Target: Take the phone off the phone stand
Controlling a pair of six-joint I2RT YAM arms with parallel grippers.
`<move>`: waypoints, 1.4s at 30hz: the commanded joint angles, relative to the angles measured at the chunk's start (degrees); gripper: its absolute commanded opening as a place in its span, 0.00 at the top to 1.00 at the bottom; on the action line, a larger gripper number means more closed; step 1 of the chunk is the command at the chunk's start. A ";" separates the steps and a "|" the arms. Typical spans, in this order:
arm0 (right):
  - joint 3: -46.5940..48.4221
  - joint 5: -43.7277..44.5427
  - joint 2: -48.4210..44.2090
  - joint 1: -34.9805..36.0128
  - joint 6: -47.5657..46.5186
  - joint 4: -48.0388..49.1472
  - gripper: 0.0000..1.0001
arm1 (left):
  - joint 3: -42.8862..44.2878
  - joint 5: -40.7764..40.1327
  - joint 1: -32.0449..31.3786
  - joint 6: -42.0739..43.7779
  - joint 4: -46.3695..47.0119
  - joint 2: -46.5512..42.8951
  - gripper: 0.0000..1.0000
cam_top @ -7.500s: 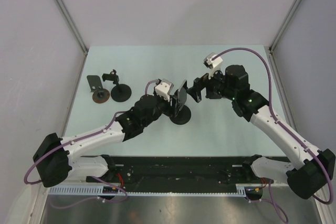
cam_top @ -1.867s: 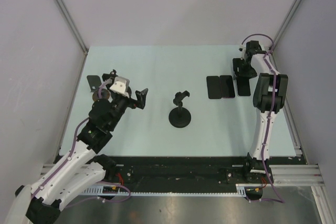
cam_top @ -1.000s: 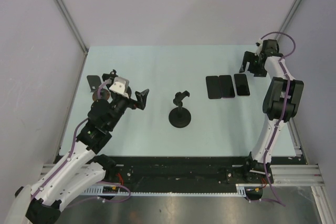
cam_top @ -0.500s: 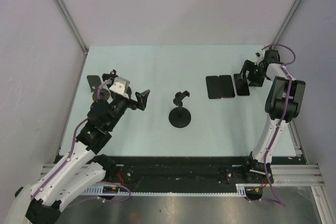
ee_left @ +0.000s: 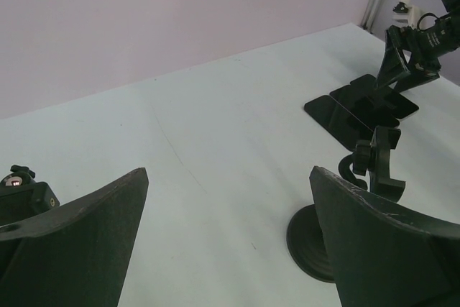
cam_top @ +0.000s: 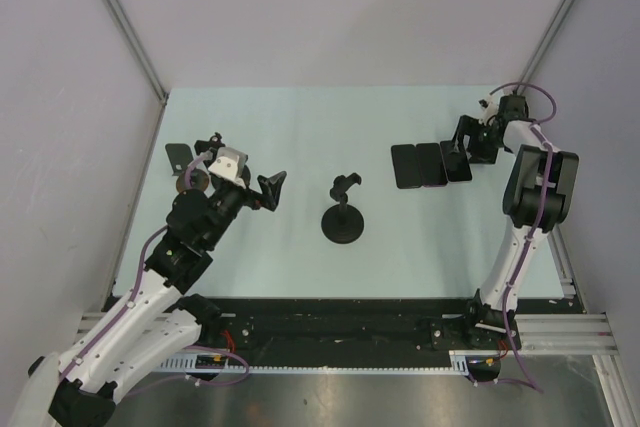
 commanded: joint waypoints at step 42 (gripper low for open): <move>-24.37 40.75 -54.07 42.46 4.16 6.47 0.13 | 12.04 -31.26 -29.73 -24.65 -7.67 20.31 0.00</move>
